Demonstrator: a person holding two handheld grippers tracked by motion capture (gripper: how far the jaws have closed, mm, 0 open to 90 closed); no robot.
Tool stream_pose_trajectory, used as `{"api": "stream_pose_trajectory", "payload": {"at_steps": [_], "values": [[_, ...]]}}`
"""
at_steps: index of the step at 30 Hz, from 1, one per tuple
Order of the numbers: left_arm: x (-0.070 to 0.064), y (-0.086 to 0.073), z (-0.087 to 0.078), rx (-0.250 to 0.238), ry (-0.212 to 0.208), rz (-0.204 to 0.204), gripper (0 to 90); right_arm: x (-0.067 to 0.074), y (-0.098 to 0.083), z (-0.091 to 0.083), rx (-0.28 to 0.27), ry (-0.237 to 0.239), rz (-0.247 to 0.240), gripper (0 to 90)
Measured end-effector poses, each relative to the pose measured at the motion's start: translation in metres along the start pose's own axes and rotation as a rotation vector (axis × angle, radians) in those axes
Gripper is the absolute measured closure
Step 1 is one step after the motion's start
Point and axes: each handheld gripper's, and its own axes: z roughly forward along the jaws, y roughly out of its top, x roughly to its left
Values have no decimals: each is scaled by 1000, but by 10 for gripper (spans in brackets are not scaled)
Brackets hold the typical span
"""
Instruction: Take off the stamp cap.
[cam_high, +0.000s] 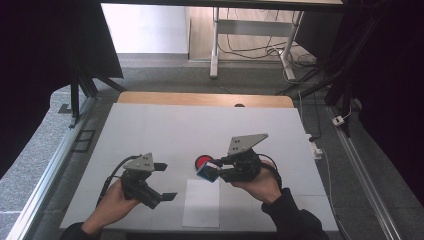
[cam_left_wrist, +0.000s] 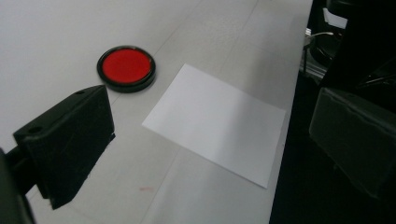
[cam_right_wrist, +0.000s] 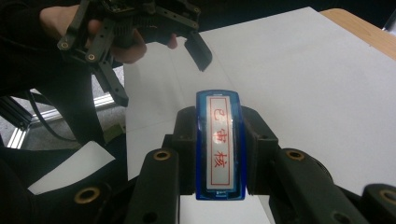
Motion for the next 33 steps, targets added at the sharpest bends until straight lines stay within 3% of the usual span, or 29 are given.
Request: {"api": "stream_pose_trajectory", "payload": {"at_steps": [17, 27, 33], "values": [[-1, 34, 40, 15, -131, 104, 0, 3, 1, -1, 1, 28, -8, 708], [0, 48, 58, -5, -188, 152, 0, 5, 2, -2, -5, 44, -16, 708], [0, 50, 66, -16, -222, 158, 0, 7, 2, -1, -2, 54, -26, 708]]}}
